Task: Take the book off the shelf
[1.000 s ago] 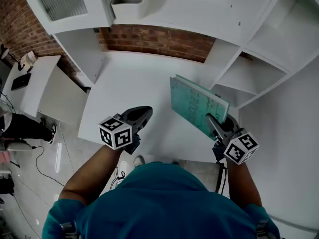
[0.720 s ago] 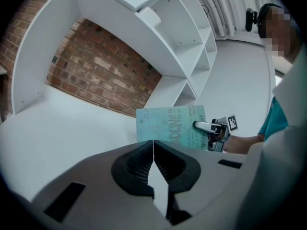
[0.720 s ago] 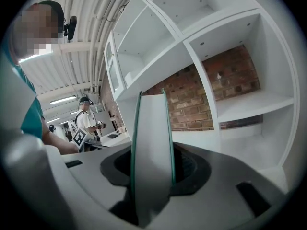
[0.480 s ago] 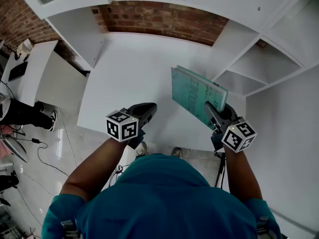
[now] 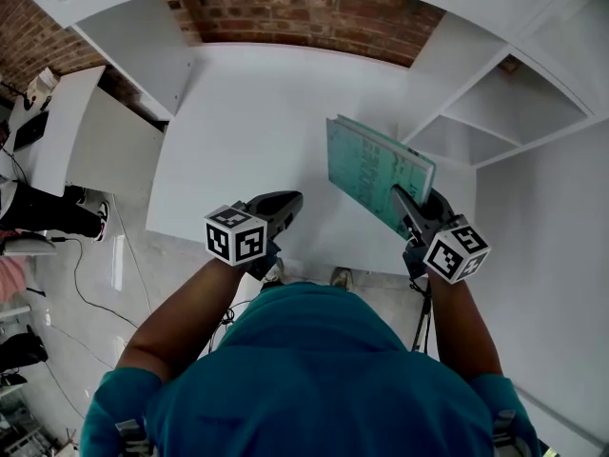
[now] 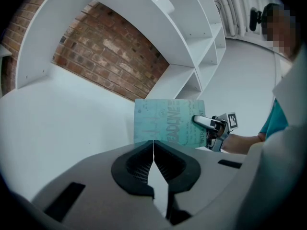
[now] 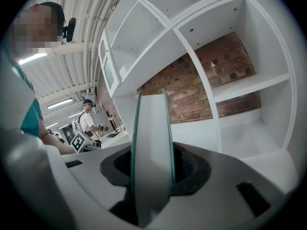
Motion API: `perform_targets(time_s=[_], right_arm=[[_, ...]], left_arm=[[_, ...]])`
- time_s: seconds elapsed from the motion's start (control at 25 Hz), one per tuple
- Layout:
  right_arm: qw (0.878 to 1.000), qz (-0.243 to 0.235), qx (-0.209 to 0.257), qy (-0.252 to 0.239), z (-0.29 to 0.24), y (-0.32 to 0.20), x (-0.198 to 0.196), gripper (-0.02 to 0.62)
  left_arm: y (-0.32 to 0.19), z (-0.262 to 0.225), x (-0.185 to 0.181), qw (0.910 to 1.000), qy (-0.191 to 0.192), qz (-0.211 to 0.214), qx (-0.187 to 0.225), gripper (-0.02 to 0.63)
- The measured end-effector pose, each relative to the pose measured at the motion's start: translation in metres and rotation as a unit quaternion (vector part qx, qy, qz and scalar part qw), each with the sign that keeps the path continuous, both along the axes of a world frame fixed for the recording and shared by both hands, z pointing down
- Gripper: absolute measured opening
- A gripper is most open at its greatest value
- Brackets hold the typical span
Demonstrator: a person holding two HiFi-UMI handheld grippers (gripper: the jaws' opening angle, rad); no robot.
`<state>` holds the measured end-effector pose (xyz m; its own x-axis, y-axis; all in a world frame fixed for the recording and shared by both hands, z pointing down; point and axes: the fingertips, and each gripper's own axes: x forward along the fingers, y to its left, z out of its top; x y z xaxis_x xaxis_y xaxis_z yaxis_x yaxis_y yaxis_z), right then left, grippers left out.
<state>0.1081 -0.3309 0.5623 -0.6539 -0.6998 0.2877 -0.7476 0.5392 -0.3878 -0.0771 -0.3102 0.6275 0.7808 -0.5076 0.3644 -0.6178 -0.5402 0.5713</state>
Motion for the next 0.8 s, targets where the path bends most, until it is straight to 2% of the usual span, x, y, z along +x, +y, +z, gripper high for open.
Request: perform_targets(time_s=[0.2, 0.8], right_arm=[[1.000, -0.003, -0.006, -0.004, 0.006, 0.002, -0.001, 0.173], [1.000, 0.004, -0.009, -0.016, 0.004, 0.004, 0.007, 0.173]], left_arm=[[0.004, 0.005, 0.003, 0.9999, 0.005, -0.002, -0.011, 0.015], [0.001, -0.006, 0.003, 0.9999, 0.014, -0.006, -0.004, 0.015]])
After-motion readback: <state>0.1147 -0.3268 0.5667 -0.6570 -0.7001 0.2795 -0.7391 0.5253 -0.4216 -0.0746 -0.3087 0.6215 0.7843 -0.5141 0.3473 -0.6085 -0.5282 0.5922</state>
